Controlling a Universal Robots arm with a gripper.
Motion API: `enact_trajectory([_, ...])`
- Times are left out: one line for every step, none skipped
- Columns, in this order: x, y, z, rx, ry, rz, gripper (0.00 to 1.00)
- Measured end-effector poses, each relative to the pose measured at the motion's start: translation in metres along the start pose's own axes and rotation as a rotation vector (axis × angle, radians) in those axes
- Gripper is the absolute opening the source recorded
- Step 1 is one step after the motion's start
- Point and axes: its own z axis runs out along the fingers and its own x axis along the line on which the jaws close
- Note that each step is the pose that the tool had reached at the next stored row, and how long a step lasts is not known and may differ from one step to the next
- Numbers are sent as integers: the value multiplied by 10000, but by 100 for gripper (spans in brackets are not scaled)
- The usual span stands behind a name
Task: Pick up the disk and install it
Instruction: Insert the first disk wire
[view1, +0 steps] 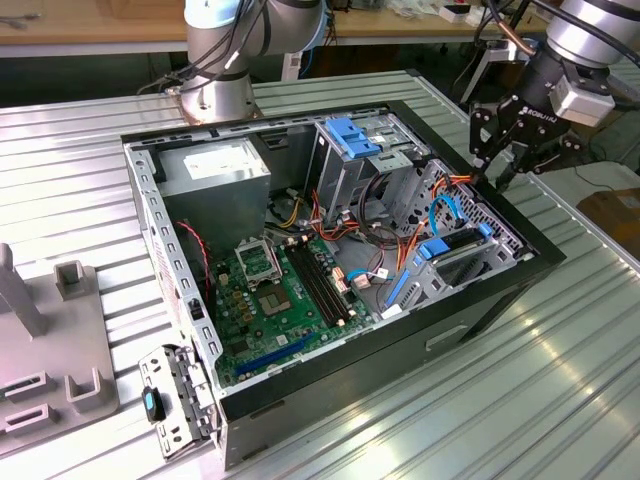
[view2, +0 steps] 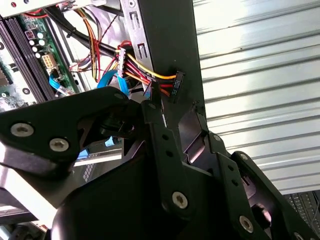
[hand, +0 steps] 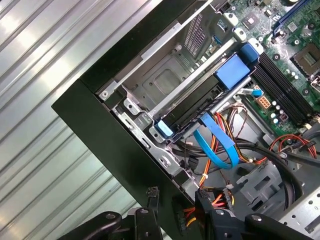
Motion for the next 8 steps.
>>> enact_trajectory([0,0,0,0,0,1,42])
enact_trajectory([1,0,0,0,0,1,42])
enact_trajectory([1,0,0,0,0,1,40])
enact_trajectory([1,0,0,0,0,1,34])
enact_trajectory([2,0,0,0,0,1,27])
enact_trajectory([2,0,0,0,0,1,27])
enact_trajectory([2,0,0,0,0,1,27])
enact_trajectory([2,0,0,0,0,1,25])
